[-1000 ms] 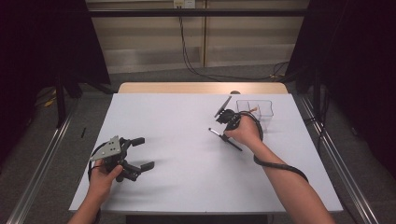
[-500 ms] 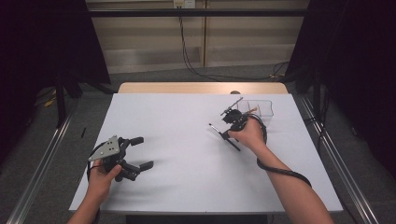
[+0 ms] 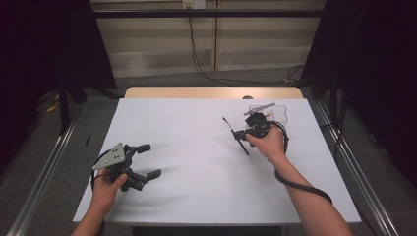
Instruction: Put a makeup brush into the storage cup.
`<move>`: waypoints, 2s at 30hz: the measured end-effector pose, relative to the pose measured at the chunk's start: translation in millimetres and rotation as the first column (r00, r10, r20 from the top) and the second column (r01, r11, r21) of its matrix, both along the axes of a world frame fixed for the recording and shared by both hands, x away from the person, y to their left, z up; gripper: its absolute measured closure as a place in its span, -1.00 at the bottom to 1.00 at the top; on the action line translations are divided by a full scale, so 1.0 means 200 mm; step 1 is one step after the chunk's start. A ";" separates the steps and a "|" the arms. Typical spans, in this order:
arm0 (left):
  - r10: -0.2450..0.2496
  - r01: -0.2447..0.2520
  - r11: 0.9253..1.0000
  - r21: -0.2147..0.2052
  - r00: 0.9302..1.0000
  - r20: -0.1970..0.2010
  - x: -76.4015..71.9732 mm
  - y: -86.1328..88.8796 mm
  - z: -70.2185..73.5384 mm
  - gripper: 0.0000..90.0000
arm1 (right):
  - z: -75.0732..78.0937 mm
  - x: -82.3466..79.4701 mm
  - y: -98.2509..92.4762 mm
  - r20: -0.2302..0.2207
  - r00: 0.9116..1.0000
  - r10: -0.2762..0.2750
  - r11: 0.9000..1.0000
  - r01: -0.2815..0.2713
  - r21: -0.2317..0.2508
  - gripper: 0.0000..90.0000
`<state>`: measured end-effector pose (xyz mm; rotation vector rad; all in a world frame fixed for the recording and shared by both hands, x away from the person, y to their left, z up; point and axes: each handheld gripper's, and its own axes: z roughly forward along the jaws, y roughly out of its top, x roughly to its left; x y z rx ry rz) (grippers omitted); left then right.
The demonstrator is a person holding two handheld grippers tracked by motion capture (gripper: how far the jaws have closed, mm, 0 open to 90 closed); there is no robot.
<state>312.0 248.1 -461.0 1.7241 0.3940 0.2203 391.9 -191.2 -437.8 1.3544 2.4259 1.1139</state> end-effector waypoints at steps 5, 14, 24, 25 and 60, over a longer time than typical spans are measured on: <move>0.002 -0.002 1.000 0.002 1.000 0.004 0.00 0.00 0.00 -0.99 | 0.03 -0.03 -0.02 0.087 0.996 -0.032 0.997 0.026 0.069 0.88; 0.006 -0.006 1.000 0.006 1.000 0.008 0.00 0.01 0.00 -0.99 | 0.05 -0.07 -0.08 0.186 0.977 -0.107 0.979 0.071 0.194 0.88; 0.008 -0.008 1.000 0.004 1.000 0.007 -0.01 0.01 0.01 -0.99 | 0.07 -0.11 -0.12 0.284 0.942 -0.181 0.951 0.094 0.295 0.88; 0.009 -0.010 1.000 0.005 1.000 0.007 -0.01 0.01 0.01 -0.99 | 0.07 -0.11 -0.12 0.292 0.938 -0.186 0.948 0.094 0.304 0.88; 0.013 -0.013 1.000 0.006 1.000 0.012 -0.01 0.02 0.01 -0.99 | 0.15 -0.12 -0.22 0.456 0.818 -0.350 0.882 0.124 0.454 0.88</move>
